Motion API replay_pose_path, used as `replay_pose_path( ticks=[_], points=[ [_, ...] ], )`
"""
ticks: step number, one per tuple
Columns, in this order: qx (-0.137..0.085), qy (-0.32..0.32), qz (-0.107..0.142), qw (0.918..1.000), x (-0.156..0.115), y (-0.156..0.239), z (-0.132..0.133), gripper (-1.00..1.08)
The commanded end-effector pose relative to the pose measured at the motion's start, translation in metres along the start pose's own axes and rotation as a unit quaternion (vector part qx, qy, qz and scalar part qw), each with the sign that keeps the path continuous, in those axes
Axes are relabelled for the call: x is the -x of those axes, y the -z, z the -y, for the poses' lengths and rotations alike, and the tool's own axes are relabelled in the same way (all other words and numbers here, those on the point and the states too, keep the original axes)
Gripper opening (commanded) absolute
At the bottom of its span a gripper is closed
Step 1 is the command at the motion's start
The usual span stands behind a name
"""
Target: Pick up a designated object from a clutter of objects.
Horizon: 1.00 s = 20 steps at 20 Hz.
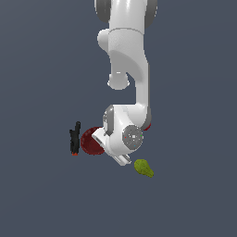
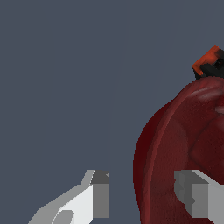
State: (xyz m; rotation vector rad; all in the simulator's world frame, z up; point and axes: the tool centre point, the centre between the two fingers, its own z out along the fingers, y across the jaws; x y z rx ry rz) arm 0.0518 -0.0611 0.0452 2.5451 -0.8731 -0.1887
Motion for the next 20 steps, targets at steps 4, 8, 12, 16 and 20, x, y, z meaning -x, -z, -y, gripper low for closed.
replay_pose_path(
  ticks=[4, 8, 12, 16, 20],
  points=[
    [0.001, -0.001, 0.0, 1.0, 0.0004, -0.015, -0.0004, 0.28],
    [0.001, -0.001, 0.0, 1.0, 0.0005, -0.0154, -0.0004, -1.0],
    [0.001, -0.001, 0.0, 1.0, 0.0005, -0.0154, -0.0004, -1.0],
    [0.001, -0.001, 0.0, 1.0, 0.0006, -0.0152, -0.0004, -1.0],
    [-0.006, -0.002, -0.006, 1.0, -0.0006, -0.0085, 0.0034, -1.0]
  ],
)
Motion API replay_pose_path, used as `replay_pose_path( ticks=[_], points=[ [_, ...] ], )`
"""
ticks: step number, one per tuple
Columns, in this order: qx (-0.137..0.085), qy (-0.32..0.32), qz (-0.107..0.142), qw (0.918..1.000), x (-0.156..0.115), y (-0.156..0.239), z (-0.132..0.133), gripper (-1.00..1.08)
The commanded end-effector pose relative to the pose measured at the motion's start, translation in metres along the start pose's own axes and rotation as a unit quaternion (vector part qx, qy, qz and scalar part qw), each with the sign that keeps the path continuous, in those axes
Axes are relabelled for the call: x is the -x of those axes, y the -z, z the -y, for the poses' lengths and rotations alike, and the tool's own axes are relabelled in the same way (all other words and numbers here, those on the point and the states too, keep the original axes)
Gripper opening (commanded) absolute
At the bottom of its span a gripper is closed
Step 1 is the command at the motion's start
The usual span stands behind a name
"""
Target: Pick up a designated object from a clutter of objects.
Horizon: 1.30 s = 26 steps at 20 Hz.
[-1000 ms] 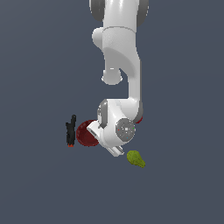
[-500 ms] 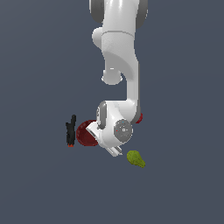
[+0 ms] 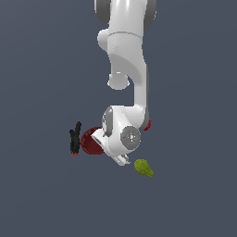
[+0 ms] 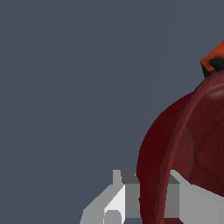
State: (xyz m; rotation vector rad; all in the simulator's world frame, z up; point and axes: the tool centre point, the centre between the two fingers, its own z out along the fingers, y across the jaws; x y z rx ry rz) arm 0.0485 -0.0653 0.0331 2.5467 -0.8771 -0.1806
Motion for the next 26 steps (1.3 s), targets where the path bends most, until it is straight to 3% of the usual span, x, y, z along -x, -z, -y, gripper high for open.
replay_pose_path(
  ticks=[1, 7, 13, 18, 26],
  points=[
    [-0.008, -0.001, -0.008, 0.9999, -0.002, 0.009, 0.005, -1.0],
    [-0.05, -0.007, -0.046, 0.9977, -0.006, 0.051, 0.025, -1.0],
    [-0.119, -0.017, -0.11, 0.9866, -0.007, 0.124, 0.051, -1.0],
    [-0.188, -0.027, -0.175, 0.9661, 0.001, 0.202, 0.067, -1.0],
    [-0.283, -0.041, -0.262, 0.9217, 0.031, 0.31, 0.071, -1.0]
  ],
)
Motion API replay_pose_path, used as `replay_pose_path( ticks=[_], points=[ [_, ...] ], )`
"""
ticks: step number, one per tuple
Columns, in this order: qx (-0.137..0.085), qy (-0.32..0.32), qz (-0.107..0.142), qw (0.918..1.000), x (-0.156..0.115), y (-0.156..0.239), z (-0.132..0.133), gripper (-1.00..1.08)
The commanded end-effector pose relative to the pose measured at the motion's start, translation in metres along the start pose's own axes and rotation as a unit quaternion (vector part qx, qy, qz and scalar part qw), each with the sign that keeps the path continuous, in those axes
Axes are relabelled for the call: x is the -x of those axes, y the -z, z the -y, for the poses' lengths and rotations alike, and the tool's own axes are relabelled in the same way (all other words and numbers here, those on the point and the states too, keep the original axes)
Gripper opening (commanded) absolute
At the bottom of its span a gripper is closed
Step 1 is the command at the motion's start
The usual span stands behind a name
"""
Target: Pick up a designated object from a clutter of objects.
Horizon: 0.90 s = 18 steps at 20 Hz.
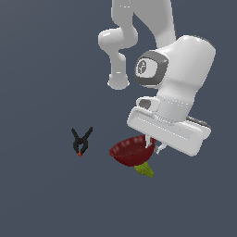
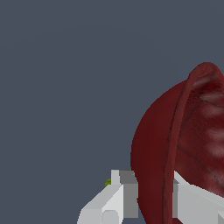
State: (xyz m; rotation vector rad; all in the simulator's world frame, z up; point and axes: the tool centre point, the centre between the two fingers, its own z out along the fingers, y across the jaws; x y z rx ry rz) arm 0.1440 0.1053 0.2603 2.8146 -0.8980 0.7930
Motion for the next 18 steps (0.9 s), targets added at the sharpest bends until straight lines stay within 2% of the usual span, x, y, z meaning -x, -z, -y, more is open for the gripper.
replay_pose_path(
  ticks=[1, 8, 18],
  points=[
    [-0.029, -0.005, -0.026, 0.9992, -0.005, 0.028, 0.015, -1.0],
    [-0.086, -0.013, -0.081, 0.9929, -0.008, 0.088, 0.038, -1.0],
    [-0.14, -0.021, -0.138, 0.9804, -0.005, 0.15, 0.055, -1.0]
  ],
)
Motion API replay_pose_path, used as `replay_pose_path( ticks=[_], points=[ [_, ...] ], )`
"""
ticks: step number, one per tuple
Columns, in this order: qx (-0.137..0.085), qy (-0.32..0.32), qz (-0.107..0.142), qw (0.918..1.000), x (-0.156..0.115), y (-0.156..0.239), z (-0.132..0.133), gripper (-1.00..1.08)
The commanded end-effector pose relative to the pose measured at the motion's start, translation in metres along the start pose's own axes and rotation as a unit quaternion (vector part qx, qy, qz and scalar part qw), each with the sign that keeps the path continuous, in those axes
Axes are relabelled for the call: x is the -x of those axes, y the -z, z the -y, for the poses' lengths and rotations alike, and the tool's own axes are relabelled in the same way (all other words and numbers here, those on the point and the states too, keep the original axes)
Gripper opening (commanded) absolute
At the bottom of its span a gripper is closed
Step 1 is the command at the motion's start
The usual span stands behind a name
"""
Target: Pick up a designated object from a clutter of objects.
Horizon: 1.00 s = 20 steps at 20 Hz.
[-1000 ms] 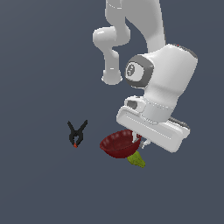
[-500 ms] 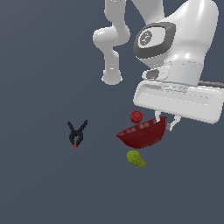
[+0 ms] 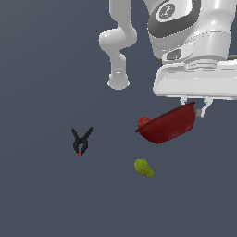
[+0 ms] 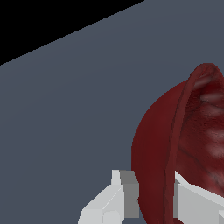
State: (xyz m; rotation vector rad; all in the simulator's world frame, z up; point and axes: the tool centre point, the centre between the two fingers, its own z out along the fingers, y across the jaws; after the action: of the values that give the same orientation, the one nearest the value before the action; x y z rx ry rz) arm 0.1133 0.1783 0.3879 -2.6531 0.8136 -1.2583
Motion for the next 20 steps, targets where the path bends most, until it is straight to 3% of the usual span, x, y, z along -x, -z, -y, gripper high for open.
replay_pose_path(
  ticks=[1, 11, 20],
  points=[
    [-0.012, -0.002, -0.013, 0.9998, -0.003, 0.013, 0.007, -1.0],
    [-0.039, -0.006, -0.043, 0.9983, -0.007, 0.042, 0.02, -1.0],
    [-0.043, -0.006, -0.049, 0.9979, -0.007, 0.048, 0.023, -1.0]
  ],
)
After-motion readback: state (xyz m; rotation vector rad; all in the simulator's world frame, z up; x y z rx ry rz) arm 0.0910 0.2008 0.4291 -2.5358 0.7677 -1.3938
